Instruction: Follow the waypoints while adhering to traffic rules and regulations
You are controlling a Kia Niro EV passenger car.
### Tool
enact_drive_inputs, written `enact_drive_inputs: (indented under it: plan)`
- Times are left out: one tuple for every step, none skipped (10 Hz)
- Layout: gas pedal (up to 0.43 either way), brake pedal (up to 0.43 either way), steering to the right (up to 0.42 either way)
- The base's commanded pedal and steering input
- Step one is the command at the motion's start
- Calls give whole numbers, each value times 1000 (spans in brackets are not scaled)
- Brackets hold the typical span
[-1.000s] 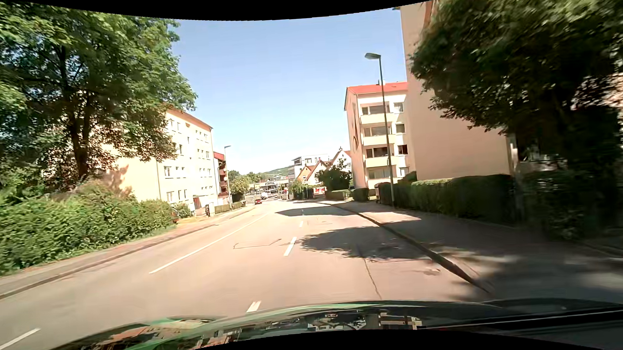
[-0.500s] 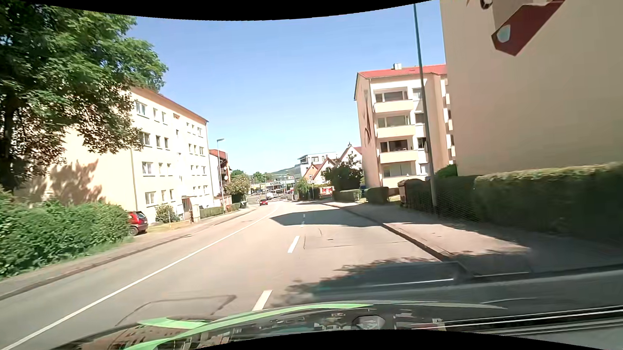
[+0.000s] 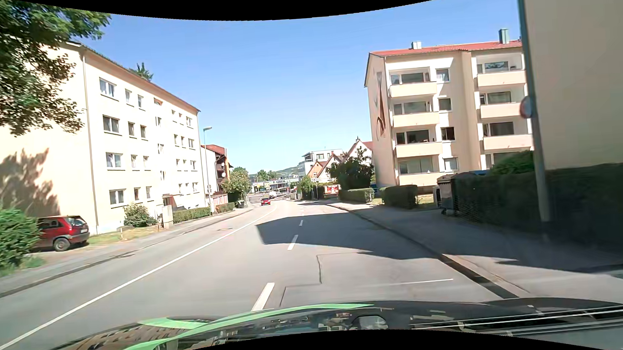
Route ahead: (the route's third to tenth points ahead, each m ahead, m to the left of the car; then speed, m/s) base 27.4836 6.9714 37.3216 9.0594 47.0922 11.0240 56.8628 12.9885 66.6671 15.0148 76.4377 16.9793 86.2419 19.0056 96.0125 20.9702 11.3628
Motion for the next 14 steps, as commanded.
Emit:
enact_drive_inputs:
  plan:
    - [59, 0, -18]
    - [59, 0, -19]
    - [47, 0, -19]
    - [47, 0, -20]
    - [47, 0, -22]
    - [39, 0, -23]
    - [39, 0, -23]
    - [39, 0, -23]
    - [39, 0, -23]
    - [39, 0, -23]
    - [39, 0, -23]
    - [39, 0, -23]
    - [28, 0, -23]
    - [28, 0, -23]
